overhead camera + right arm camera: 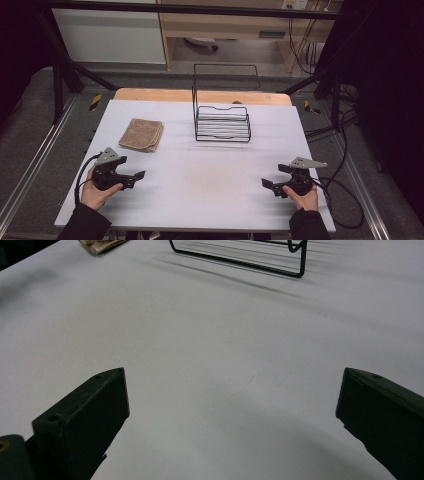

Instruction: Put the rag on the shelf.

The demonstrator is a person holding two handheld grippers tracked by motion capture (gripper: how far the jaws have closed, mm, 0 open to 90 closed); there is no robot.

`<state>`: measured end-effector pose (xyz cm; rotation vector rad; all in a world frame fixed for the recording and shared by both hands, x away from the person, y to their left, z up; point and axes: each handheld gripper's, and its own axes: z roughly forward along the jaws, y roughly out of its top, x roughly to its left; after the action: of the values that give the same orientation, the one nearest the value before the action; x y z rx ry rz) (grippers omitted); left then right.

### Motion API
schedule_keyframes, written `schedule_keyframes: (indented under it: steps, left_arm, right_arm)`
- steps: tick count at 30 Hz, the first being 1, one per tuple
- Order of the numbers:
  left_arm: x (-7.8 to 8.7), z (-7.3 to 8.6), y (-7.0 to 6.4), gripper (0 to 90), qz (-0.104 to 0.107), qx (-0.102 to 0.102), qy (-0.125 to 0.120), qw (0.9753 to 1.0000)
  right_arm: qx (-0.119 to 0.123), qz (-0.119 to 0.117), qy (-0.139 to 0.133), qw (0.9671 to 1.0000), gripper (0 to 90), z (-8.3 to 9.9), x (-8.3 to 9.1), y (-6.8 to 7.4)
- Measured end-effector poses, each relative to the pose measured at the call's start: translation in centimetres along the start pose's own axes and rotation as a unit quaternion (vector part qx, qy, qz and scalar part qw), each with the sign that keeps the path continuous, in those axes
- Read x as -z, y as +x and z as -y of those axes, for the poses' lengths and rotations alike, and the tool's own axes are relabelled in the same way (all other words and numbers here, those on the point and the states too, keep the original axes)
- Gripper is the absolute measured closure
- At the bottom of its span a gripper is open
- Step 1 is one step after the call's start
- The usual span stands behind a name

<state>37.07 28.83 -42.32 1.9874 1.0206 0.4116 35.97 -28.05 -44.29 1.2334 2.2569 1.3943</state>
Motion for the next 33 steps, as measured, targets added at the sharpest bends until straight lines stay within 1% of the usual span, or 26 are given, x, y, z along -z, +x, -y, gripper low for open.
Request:
schedule_keyframes:
  steps: [11,15,18,21,23,25,26,27,28,29,31,33]
  left_arm:
    - [-0.8,-1.7,0.3,8.0,-0.009,0.001,0.014,0.9999]
    - [-1.1,-2.5,0.6,8.8,-0.014,0.008,0.012,0.9998]
    - [-1.4,-3.1,0.8,9.4,-0.021,0.009,0.013,0.9996]
    - [-1.8,-3.7,1.1,10.2,-0.038,0.011,0.018,0.9991]
    - [-2.1,-4.0,1.4,11.8,-0.046,0.015,0.02,0.9986]
    - [-2.4,-4.2,1.6,13.3,-0.06,0.019,0.023,0.9978]
    - [-2.5,-4.3,1.8,15.0,-0.066,0.016,0.027,0.9973]
    - [-2.7,-4.4,1.9,18.4,-0.069,0.018,0.028,0.9971]
    - [-2.9,-4.4,2.0,18.4,-0.071,0.018,0.026,0.9969]
    - [-3.3,-4.5,2.1,23.4,-0.073,0.02,0.021,0.9969]
    - [-3.6,-4.5,2.2,26.3,-0.074,0.019,0.022,0.9969]
    - [-4.2,-4.5,2.2,27.7,-0.078,0.014,0.033,0.9963]
  right_arm:
    - [0.001,0.002,0.0,1.0,0.8,0.0,0.0,0.0]
    - [0.0,0.002,0.003,1.0,0.8,0.0,-0.1,0.0]
    - [0.0,0.004,0.001,1.0,0.8,0.0,-0.1,0.0]
    - [0.001,0.004,0.003,1.0,0.8,0.0,-0.1,0.0]
    - [0.001,0.004,0.004,1.0,0.8,0.0,-0.1,0.0]
    - [0.003,0.005,0.005,1.0,0.8,0.0,-0.2,0.0]
    - [0.002,0.004,0.006,1.0,0.8,0.0,-0.2,0.0]
    - [0.001,0.004,0.007,1.0,0.9,0.0,-0.2,0.0]
    - [0.001,0.004,0.007,1.0,0.9,0.0,-0.2,0.0]
    - [0.002,0.005,0.008,1.0,0.9,0.0,-0.2,0.0]
    - [0.002,0.004,0.009,1.0,0.9,0.1,-0.2,0.1]
    - [0.003,0.004,0.009,0.9999,0.9,0.1,-0.3,0.0]
